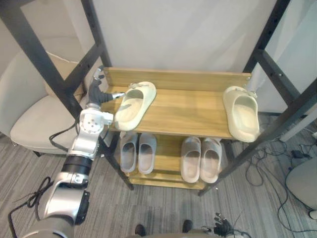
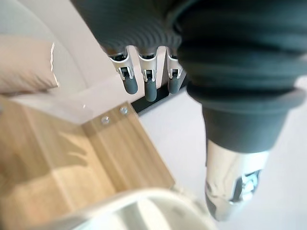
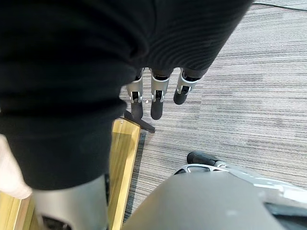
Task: Organize the slippers on the shoe rack
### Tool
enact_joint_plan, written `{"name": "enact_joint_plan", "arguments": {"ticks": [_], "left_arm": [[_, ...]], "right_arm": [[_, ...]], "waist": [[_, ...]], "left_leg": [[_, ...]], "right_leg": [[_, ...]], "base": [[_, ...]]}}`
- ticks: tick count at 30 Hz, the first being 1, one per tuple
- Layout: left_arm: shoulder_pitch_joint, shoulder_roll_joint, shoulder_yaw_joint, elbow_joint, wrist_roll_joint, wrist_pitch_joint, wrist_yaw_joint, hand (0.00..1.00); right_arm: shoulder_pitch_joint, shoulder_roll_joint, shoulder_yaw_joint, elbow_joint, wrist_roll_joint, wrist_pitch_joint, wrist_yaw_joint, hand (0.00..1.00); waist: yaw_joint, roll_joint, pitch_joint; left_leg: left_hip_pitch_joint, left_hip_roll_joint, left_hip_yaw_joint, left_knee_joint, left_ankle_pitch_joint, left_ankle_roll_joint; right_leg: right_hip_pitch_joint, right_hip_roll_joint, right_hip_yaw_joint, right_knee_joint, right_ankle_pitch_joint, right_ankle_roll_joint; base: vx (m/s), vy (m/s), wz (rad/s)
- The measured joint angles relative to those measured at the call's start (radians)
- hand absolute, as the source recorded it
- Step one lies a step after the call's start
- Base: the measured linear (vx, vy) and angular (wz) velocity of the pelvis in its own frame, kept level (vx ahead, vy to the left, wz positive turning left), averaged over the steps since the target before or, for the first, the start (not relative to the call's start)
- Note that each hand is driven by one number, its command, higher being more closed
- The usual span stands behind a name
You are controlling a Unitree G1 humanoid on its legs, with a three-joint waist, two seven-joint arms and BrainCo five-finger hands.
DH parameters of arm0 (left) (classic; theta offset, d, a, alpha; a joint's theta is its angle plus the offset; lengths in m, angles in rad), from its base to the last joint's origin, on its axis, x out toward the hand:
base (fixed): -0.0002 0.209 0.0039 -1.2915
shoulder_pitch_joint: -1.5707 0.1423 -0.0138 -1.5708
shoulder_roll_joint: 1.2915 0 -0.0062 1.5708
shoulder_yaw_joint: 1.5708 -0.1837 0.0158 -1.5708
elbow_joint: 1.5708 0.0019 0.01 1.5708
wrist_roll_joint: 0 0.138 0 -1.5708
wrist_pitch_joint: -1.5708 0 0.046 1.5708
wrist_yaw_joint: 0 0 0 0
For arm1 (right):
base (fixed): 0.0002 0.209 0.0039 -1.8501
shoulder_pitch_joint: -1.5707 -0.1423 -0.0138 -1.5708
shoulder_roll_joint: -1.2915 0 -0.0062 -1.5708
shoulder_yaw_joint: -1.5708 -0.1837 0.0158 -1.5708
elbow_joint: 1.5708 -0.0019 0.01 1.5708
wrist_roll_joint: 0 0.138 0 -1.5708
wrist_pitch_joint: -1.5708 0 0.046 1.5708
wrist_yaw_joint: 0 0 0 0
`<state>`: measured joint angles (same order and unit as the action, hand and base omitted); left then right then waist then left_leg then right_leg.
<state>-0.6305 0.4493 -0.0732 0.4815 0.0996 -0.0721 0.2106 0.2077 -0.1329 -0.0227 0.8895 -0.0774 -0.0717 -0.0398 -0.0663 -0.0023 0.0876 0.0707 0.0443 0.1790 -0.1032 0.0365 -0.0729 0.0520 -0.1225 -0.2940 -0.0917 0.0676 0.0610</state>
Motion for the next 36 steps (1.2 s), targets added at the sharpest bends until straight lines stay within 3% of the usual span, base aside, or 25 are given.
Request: {"name": "enact_joint_plan", "arguments": {"ticks": [15, 23, 24, 36], "left_arm": [[-0.091, 0.022, -0.024, 0.107, 0.059, 0.013, -0.011, 0.00], [-0.152, 0.026, -0.056, 0.189, 0.103, 0.023, -0.041, 0.00], [-0.163, 0.026, -0.064, 0.195, 0.115, 0.024, -0.041, 1.00], [-0.211, 0.057, -0.073, 0.225, 0.156, 0.034, -0.058, 1.00]], "right_arm": [[0.003, 0.003, -0.014, -0.001, 0.002, -0.009, 0.000, 0.00], [0.000, 0.006, -0.024, -0.011, 0.009, -0.018, 0.001, 0.00], [0.001, 0.007, -0.035, -0.011, 0.010, -0.018, 0.001, 0.00], [0.001, 0.006, -0.052, -0.011, 0.011, -0.019, 0.008, 0.00]], "waist": [[-0.008, 0.003, 0.001], [-0.044, 0.016, 0.009], [-0.045, 0.021, 0.012], [-0.047, 0.033, 0.020]], "left_leg": [[-0.017, 0.001, 0.056, 0.000, -0.012, -0.003], [-0.021, 0.001, 0.071, 0.000, -0.014, -0.004], [-0.021, 0.001, 0.073, 0.000, -0.016, -0.006], [-0.022, 0.003, 0.098, 0.000, -0.023, -0.008]], "right_leg": [[-0.051, 0.002, 0.053, 0.002, 0.004, -0.003], [-0.065, 0.002, 0.063, 0.003, 0.008, 0.000], [-0.066, 0.003, 0.065, 0.003, 0.008, 0.000], [-0.082, 0.006, 0.091, 0.003, 0.010, -0.001]], "base": [[-0.01, -0.007, -0.11], [-0.01, -0.021, -0.07], [-0.02, -0.019, -0.03], [-0.03, -0.022, -0.06]]}}
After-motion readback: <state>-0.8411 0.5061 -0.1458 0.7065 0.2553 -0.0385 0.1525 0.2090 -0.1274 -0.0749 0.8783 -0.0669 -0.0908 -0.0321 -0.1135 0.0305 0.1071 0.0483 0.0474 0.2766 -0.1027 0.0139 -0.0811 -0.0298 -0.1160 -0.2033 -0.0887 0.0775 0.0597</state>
